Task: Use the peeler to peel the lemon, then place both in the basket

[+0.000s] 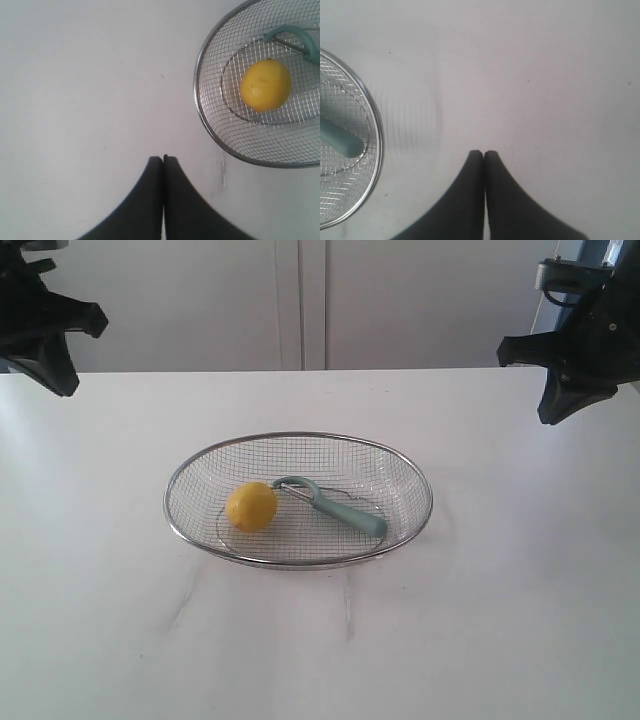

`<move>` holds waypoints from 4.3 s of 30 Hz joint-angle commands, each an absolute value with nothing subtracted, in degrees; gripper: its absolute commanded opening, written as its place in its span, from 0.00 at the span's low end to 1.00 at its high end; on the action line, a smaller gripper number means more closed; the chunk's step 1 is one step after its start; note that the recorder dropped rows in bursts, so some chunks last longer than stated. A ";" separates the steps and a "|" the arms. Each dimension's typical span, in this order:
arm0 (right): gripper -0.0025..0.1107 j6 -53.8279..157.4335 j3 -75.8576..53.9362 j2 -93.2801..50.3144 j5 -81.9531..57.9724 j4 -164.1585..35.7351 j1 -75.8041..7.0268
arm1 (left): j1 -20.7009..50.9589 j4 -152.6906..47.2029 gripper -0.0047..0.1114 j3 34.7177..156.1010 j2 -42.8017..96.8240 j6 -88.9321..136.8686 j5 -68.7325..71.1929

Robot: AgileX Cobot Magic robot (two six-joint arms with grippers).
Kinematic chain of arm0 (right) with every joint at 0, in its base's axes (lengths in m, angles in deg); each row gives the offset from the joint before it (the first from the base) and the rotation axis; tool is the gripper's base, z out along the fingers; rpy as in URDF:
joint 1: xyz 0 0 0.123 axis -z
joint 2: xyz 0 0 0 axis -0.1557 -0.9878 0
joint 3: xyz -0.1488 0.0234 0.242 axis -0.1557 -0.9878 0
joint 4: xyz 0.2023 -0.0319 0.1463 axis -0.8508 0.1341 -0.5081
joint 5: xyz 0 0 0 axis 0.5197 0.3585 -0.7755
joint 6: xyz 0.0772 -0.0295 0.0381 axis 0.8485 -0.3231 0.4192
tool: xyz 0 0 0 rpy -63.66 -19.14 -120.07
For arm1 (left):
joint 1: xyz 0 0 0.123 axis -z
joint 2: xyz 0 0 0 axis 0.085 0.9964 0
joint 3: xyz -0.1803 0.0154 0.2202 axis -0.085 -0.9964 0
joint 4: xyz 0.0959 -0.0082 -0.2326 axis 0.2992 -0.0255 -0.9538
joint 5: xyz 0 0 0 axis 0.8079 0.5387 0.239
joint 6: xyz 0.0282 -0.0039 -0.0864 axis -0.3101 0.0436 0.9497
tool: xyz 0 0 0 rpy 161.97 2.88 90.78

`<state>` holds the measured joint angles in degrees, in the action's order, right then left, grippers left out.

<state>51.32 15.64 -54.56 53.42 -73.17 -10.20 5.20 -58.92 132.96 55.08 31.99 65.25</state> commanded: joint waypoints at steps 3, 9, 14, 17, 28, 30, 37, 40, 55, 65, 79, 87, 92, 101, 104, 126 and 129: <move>0.02 51.30 16.05 -53.86 53.04 -72.95 -9.89 | 4.94 -59.04 0.04 125.55 47.22 32.06 62.30; 0.02 51.30 16.05 -53.86 53.04 -72.95 -9.89 | 4.94 -59.04 0.04 118.18 38.67 32.17 58.98; 0.02 51.30 16.05 -53.86 53.04 -72.95 -9.89 | 4.94 -59.04 0.04 113.32 32.14 32.27 58.51; 0.02 51.30 16.05 -53.86 53.04 -72.95 -9.89 | 4.94 -59.04 0.04 111.42 28.63 32.16 58.51; 0.02 51.30 16.05 -53.86 53.04 -72.95 -9.89 | 4.94 -58.93 0.04 111.40 24.49 32.15 58.62; 0.02 51.30 16.05 -53.86 53.04 -72.95 -9.89 | 4.94 -58.93 0.04 111.40 24.49 32.15 58.62; 0.02 51.30 16.05 -53.86 53.04 -72.95 -9.89 | 4.94 -58.93 0.04 111.40 24.49 32.15 58.62; 0.02 52.12 16.05 -53.86 53.02 -72.95 -9.89 | 4.94 -58.93 0.04 111.40 24.49 32.15 58.62; 0.02 52.12 16.05 -53.86 53.02 -72.95 -9.89 | 4.94 -55.79 0.04 111.16 16.56 32.07 50.09; 0.02 52.12 16.05 -53.86 53.02 -72.95 -9.89 | 4.94 -52.17 0.04 88.82 4.60 32.07 31.14; 0.02 52.12 16.05 -53.86 53.02 -72.95 -9.89 | -2.59 -54.66 0.04 70.04 -11.28 32.43 28.23; 0.02 52.12 16.05 -53.86 53.02 -72.95 -9.89 | -2.59 -54.66 0.04 60.32 -21.10 32.43 28.23; 0.02 52.12 16.05 -53.86 53.02 -72.95 -9.89 | -2.59 -54.66 0.04 53.31 -27.58 32.43 26.27; 0.02 52.50 16.05 -53.86 52.91 -72.95 -9.89 | -2.59 -54.39 0.04 41.34 -36.69 32.26 19.80; 0.02 52.50 16.05 -53.86 52.91 -72.95 -9.89 | -2.59 -54.39 0.04 38.43 -39.16 32.26 19.70; 0.02 52.50 16.05 -53.86 52.59 -72.95 -9.89 | -6.43 -54.39 0.04 34.72 -42.80 32.26 19.69; 0.02 52.50 16.05 -53.86 52.59 -72.95 -9.89 | -6.43 -54.39 0.04 34.72 -42.80 32.26 19.69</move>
